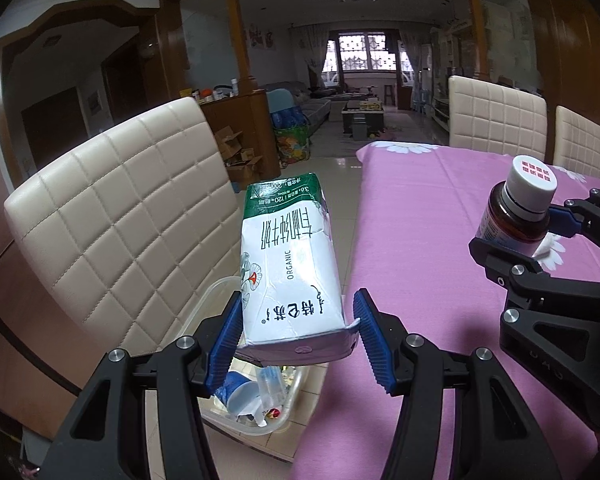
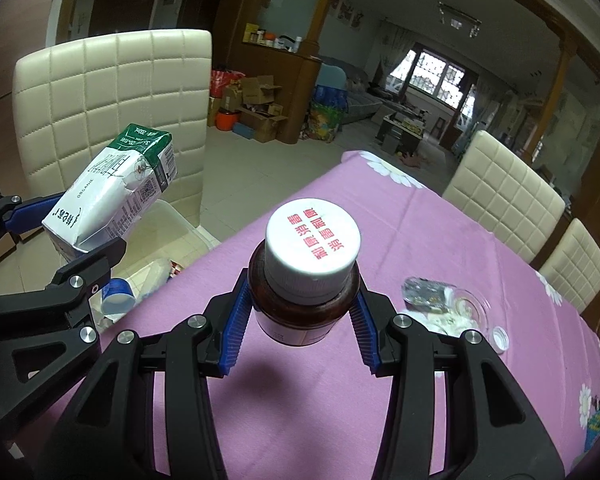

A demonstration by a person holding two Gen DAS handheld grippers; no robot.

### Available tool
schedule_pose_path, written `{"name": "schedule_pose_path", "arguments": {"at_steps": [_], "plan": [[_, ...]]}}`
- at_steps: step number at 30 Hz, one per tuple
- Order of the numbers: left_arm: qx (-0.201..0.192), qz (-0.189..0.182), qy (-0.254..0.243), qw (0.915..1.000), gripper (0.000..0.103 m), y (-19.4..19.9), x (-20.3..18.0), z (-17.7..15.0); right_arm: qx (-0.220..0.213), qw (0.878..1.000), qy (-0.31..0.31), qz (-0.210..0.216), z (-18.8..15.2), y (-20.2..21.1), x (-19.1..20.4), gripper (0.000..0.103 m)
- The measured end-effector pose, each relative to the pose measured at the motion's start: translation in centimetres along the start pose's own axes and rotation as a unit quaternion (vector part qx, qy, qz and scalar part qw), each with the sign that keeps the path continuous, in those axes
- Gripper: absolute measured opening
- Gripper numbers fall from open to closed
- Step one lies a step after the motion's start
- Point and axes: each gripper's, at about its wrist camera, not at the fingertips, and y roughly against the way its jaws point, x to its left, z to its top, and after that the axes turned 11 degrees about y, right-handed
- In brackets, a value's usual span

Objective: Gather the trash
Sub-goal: 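Carry the carton to the bin and release it while the right tool holds the bottle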

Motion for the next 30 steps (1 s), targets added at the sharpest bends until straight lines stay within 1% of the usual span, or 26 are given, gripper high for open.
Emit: {"name": "schedule_pose_path", "arguments": {"at_steps": [7, 17, 20, 30], "plan": [[0.001, 0.017, 0.022, 0.9996, 0.054, -0.8, 2.5, 0.3, -0.008, 0.999, 0.028, 0.015, 2.0, -1.1, 2.8, 0.048], [0.008, 0.046, 0.057, 0.9973, 0.054, -2.5, 6.2, 0.7, -0.02, 0.998, 0.051, 0.033, 4.7, -2.7, 5.7, 0.048], [0.01, 0.056, 0.067, 0.9961, 0.054, -3.0, 7.4, 0.9, -0.022, 0.998, 0.051, 0.039, 5.4, -3.2, 6.1, 0.048], [0.006, 0.084, 0.085, 0.9928, 0.054, -4.0, 9.4, 1.3, -0.029, 0.997, 0.059, 0.05, 7.6, -4.7, 6.9, 0.048]]}}
